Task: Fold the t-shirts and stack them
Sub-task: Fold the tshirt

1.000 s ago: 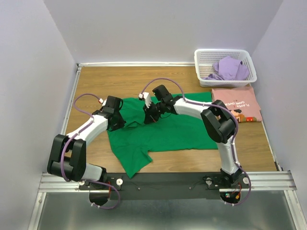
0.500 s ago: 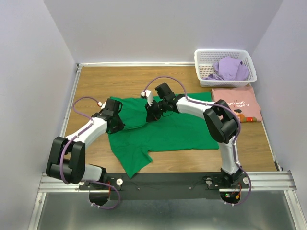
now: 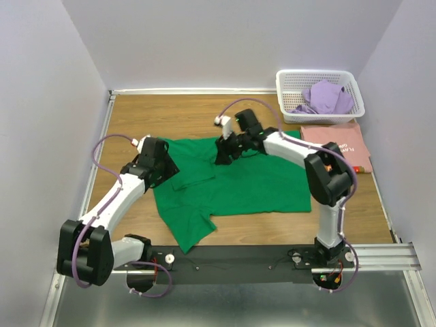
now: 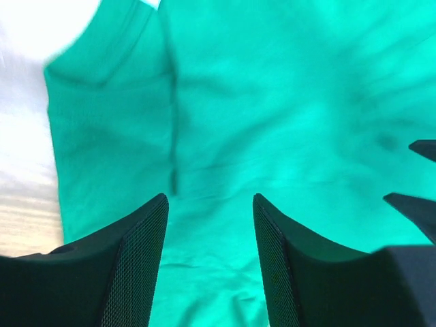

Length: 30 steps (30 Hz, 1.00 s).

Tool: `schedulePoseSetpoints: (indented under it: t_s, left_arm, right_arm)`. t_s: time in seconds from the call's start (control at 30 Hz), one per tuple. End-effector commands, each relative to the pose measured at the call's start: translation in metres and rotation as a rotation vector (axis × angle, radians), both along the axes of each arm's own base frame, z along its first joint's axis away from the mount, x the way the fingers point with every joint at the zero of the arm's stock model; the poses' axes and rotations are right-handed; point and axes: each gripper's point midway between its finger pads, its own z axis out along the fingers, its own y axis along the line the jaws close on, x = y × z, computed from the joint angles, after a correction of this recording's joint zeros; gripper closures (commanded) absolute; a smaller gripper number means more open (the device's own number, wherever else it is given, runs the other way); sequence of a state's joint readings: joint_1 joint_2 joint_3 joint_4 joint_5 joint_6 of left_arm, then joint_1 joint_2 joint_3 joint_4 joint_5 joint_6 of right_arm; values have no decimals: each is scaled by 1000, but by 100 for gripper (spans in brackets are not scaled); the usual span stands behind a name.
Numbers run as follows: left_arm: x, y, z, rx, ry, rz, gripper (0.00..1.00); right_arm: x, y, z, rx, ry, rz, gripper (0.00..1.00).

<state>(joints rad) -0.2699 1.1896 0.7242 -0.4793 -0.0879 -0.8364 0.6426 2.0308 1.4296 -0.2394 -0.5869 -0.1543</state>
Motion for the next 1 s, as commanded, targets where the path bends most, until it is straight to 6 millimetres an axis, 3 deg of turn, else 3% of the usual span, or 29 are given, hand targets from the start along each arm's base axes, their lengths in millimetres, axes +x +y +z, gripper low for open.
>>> schedulePoseSetpoints:
  t_s: [0.0, 0.03, 0.1, 0.13, 0.17, 0.2, 0.27, 0.3, 0.47, 0.57, 0.67, 0.77, 0.8, 0.97]
  left_arm:
    - [36, 20, 38, 45, -130, 84, 42]
    - [49, 23, 47, 48, -156, 93, 43]
    - [69, 34, 38, 66, -136, 122, 44]
    - [87, 35, 50, 67, -176, 121, 46]
    - [98, 36, 49, 67, -175, 123, 47]
    - [108, 37, 33, 74, -136, 121, 48]
    - [135, 40, 39, 73, -162, 132, 51]
    - [142, 42, 20, 80, -116, 136, 52]
    - [174, 57, 0, 96, -76, 167, 57]
    - [169, 69, -30, 111, -3, 203, 60]
    - [158, 79, -47, 88, 34, 250, 62]
    - [132, 87, -70, 83, 94, 290, 62]
    - [128, 99, -72, 75, 102, 320, 62]
    - [102, 115, -84, 62, 130, 377, 64]
  right_arm:
    - [59, -72, 32, -8, -12, -322, 37]
    - [66, -87, 28, -24, -2, -379, 37]
    - [91, -127, 26, -44, 12, -548, 38]
    - [97, -140, 25, -45, 25, -598, 39]
    - [101, -153, 21, -46, 45, -646, 40]
    - [107, -166, 22, -40, 53, -692, 42]
    - [119, -198, 19, -27, 84, -820, 44]
    - [126, -213, 18, -25, 88, -886, 45]
    - [142, -245, 4, -37, 116, -1034, 52]
    - [148, -263, -11, -41, 150, -1128, 58]
    - [149, -277, -27, -43, 184, -1207, 59]
    - [146, -286, -43, -68, 210, -1260, 59]
    - [144, -289, -48, -77, 219, -1285, 59]
    - [130, -302, -67, -119, 248, -1369, 59]
